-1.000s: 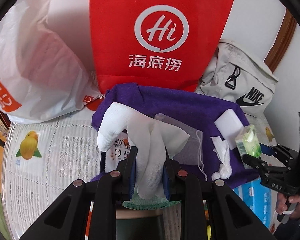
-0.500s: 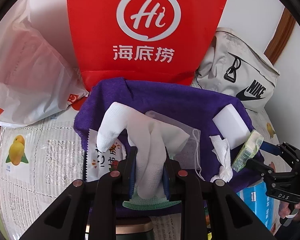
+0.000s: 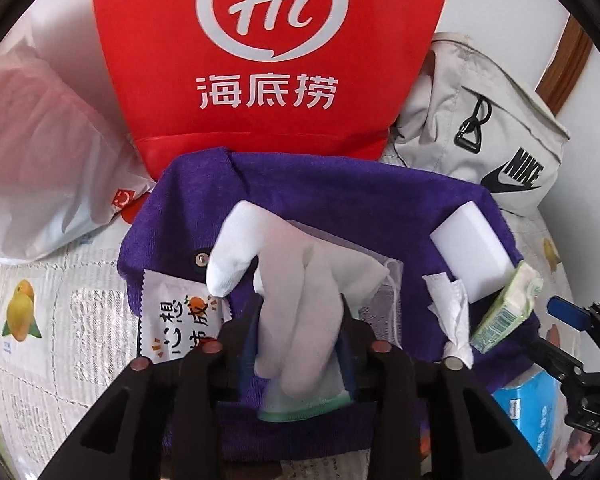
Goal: Organize soft objects
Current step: 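Lower the glove and tissue pack onto the towel and open both grippers, then withdraw both grippers from the towel toward the yellow pouch, then grasp the yellow Adidas pouch with the right gripper while the left gripper grasps the green snack packet, then carry the yellow pouch and green packet toward the purple towel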
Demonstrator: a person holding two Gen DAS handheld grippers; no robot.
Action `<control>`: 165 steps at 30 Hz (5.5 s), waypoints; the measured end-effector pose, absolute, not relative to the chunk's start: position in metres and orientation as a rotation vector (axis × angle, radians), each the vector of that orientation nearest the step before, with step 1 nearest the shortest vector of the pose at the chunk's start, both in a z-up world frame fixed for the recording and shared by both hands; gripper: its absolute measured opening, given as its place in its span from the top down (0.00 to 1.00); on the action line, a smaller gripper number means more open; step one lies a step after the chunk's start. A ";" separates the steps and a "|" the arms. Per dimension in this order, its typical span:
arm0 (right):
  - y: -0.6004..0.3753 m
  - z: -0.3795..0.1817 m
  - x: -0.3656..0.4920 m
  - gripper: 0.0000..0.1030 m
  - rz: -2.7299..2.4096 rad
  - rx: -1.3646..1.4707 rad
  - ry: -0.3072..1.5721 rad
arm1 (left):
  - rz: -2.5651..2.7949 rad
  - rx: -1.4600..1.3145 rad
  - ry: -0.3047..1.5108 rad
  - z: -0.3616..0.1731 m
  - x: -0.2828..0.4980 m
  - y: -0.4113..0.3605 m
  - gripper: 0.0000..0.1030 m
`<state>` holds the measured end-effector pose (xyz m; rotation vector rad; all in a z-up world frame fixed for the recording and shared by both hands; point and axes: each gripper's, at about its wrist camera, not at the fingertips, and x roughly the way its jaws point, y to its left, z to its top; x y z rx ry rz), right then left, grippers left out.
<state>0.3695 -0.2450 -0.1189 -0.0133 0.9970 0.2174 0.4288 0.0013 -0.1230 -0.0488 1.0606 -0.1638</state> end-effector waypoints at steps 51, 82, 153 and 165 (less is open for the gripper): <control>-0.091 -0.158 0.229 0.34 0.443 -0.371 0.990 | 0.009 -0.208 1.020 -0.120 0.188 0.100 0.38; -0.128 -0.115 0.228 0.92 0.417 -0.164 0.929 | -0.096 -0.225 1.060 -0.143 0.169 0.074 0.38; -0.261 -0.096 0.093 0.92 0.378 0.066 0.905 | -0.044 -0.164 0.979 -0.122 0.132 0.040 0.78; -0.246 -0.057 0.126 0.92 0.423 0.050 0.834 | -0.032 -0.168 0.891 -0.076 0.156 0.061 0.78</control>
